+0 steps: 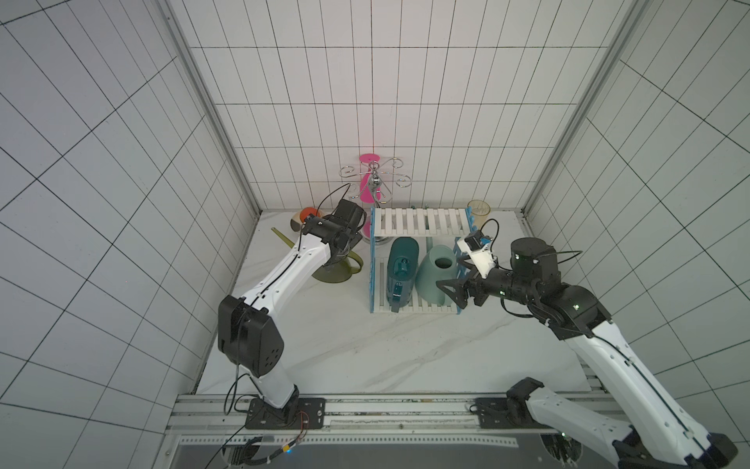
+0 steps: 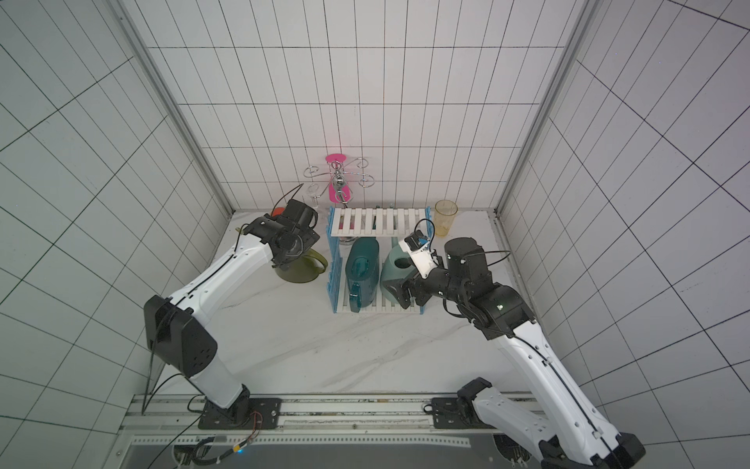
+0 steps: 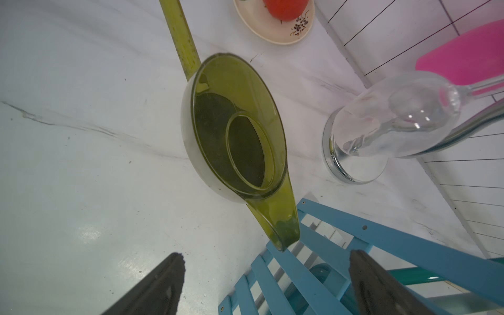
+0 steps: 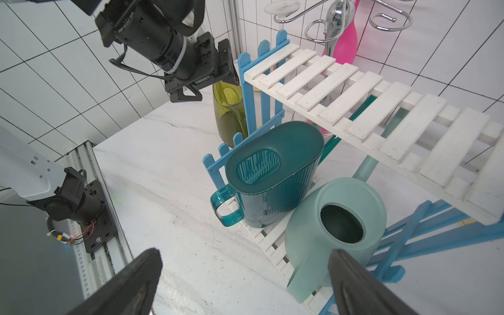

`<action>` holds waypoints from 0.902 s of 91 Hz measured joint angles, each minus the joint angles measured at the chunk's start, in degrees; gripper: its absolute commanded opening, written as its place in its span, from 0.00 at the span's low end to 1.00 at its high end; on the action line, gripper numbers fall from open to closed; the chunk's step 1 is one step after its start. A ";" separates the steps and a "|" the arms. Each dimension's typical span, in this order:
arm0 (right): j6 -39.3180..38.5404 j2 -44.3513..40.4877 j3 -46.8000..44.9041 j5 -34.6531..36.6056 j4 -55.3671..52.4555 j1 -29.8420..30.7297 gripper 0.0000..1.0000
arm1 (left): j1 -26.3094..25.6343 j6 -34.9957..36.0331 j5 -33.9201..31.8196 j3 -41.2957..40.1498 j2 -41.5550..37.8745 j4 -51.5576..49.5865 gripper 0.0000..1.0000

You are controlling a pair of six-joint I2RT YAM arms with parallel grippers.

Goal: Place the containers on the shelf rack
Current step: 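Pick up a container from the center of the board.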

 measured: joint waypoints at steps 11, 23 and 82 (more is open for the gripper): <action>0.00 -0.15 -0.04 0.63 -0.02 0.00 0.99 | 0.57 -1.95 1.79 1.22 2.73 0.00 0.92; 0.00 -0.15 -0.37 1.25 0.00 0.00 0.99 | 0.57 -3.43 2.58 2.36 4.66 -0.02 0.89; 0.07 -0.17 -2.25 2.25 0.07 0.00 0.99 | 1.31 -5.14 3.72 3.82 13.53 0.85 0.69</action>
